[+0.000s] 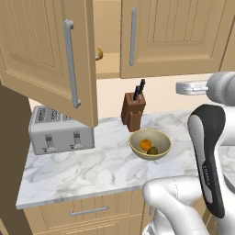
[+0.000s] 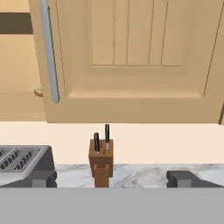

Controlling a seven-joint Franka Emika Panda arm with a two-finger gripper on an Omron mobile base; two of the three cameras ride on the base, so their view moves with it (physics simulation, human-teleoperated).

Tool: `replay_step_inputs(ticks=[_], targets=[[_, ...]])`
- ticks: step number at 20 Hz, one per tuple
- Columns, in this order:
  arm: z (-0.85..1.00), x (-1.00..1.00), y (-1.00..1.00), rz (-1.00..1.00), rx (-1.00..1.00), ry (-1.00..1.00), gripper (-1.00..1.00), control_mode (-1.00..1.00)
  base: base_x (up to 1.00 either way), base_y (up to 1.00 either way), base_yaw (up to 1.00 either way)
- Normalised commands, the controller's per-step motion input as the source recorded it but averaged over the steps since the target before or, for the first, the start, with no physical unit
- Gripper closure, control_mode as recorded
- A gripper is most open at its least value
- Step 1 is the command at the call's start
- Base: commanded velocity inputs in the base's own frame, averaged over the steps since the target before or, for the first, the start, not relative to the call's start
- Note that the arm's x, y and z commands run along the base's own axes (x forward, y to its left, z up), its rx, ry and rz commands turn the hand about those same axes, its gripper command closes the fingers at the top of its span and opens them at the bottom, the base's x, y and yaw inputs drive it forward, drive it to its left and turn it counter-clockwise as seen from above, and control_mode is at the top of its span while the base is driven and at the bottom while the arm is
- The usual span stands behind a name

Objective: Open the cabinet. Pick the orange and kiwi from the cabinet and place them into the bowl. Then close the cabinet.

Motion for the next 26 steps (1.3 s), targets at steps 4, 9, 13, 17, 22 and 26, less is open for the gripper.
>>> replay_step_inputs(ticks=[4, 9, 13, 17, 22, 26], targets=[[0.10, -0.57, 0.15, -0.04, 0.00, 0.00, -1.00, -1.00, 0.00, 0.00, 0.00], [0.17, -0.56, 0.21, -0.02, 0.00, 0.00, -1.00, -1.00, 0.00, 0.00, 0.00], [0.20, -0.39, 0.22, 0.00, 0.00, 0.02, -1.00, -1.00, 0.00, 0.00, 0.00], [0.15, -0.29, 0.27, 0.00, 0.00, 0.06, -1.00, -1.00, 0.00, 0.00, 0.00], [0.00, -0.15, 0.37, 0.02, -0.02, 0.00, -1.00, -1.00, 0.00, 0.00, 0.00], [0.00, -0.14, 0.42, 0.08, -0.02, 0.00, -1.00, -1.00, 0.00, 0.00, 0.00]])
